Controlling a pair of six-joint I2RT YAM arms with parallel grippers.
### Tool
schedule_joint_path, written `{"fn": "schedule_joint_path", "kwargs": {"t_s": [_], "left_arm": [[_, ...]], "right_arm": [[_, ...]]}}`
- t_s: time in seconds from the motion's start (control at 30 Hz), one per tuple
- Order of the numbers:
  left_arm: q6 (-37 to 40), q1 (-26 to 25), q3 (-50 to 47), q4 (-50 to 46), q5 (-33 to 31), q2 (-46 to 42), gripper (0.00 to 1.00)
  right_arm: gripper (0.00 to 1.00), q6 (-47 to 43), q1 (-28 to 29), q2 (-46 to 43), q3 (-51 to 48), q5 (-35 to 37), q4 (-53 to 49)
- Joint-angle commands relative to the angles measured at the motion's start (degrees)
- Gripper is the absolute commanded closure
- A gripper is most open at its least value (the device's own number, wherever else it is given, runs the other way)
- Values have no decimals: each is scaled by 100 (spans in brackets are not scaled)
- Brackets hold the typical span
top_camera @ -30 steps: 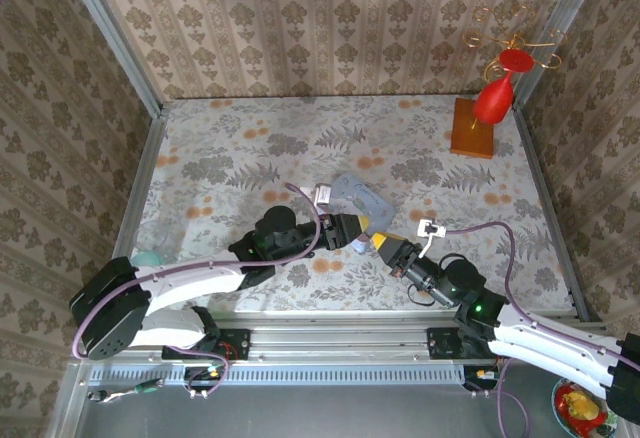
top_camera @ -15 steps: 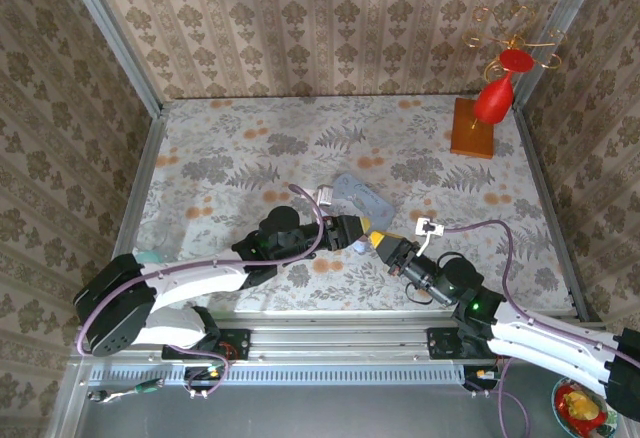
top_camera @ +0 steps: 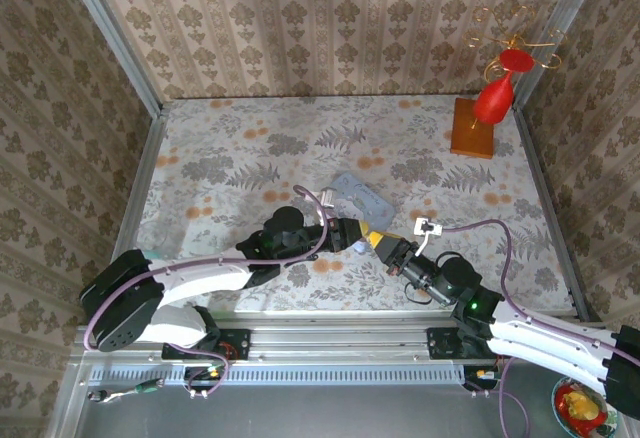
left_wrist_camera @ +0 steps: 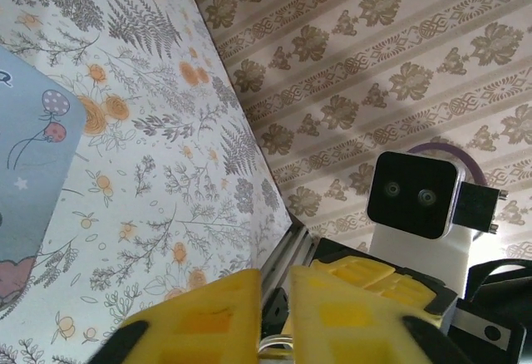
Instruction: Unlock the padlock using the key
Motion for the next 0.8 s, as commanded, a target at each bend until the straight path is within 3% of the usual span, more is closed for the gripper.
{"fn": "schedule_joint_path", "kwargs": {"t_s": [0.0,0.13,0.23,0.37,0.43,0.6,0.77], "left_arm": [[-17,-18,216,143,159,18,91],[-19,-6,215,161,157,11,100],[123,85,212,54,133,-31,100],[865,218,401,-1294,-247,-406,100],[1352,134,598,-1962,-517,-642,100],[1115,260,457,-1011,181,-642,100],[685,262,384,-183,512,-388,100]], "right_arm": [[100,4,44,16,190,232,202],[100,81,49,13,210,313,178],[99,66,44,-53,278,330,-36],[57,72,44,-252,362,345,-637],[45,27,36,-309,355,237,-711],[43,-39,2,99,659,-406,-671],[48,399,-173,860,777,-1228,415]]}}
